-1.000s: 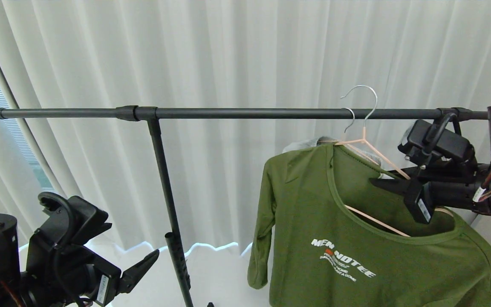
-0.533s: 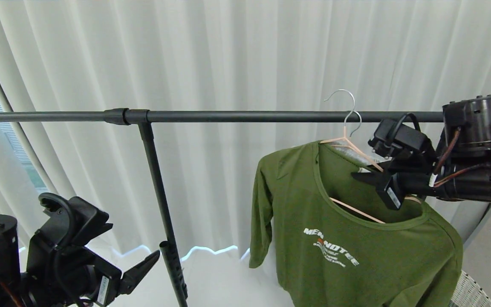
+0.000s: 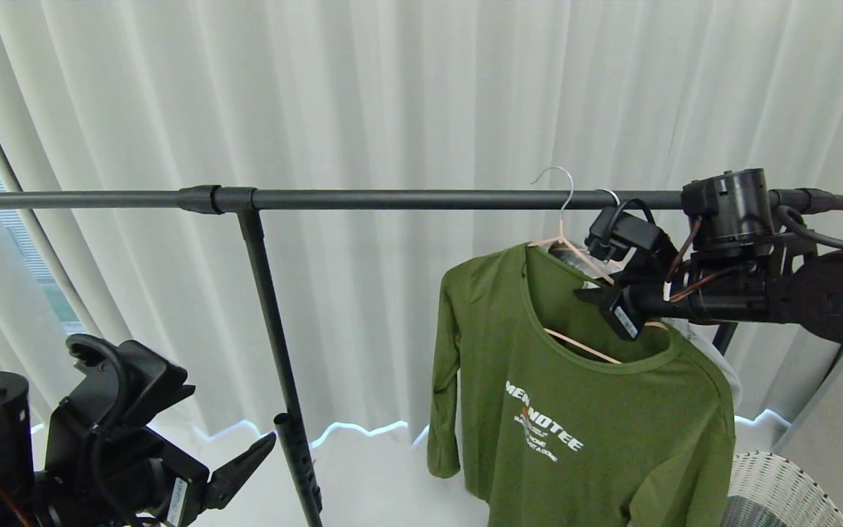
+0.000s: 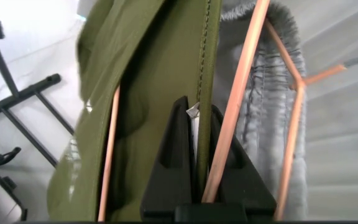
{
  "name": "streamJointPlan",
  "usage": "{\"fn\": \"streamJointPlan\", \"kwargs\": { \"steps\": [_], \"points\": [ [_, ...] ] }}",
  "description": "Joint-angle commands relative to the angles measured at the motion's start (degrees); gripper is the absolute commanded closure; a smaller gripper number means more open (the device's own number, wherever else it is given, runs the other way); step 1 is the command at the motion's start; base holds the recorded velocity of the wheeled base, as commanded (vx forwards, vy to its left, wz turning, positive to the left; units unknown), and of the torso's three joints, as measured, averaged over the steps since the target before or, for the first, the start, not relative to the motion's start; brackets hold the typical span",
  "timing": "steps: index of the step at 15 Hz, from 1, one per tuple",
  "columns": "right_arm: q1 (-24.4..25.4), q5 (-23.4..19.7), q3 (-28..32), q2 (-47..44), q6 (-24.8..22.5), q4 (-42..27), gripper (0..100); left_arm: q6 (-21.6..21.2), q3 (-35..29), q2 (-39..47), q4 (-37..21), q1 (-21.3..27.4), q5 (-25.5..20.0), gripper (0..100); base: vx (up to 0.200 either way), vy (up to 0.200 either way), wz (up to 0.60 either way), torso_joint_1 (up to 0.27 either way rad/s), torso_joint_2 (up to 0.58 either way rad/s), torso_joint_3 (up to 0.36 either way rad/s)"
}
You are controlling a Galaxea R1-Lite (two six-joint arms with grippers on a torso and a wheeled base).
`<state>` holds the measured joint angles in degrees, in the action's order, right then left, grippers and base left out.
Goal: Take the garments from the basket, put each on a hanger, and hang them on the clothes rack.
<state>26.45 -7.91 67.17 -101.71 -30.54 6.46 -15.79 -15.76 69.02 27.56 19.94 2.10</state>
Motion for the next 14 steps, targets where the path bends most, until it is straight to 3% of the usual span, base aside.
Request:
{"fn": "streamJointPlan", "kwargs": {
  "steps": [1,14],
  "points": [
    [-0.1,0.0,2.3,-3.4,0.0,0.0,100,0.1,0.0,-0.2,0.0,-0.1,0.0,0,0.000,0.000,0.00,0.000,0.00,0.000],
    [2.7,1.1,2.6,-5.3,0.0,0.0,100,0.1,0.7,-0.2,0.0,-0.1,0.0,0,0.000,0.000,0.00,0.000,0.00,0.000]
  ]
}}
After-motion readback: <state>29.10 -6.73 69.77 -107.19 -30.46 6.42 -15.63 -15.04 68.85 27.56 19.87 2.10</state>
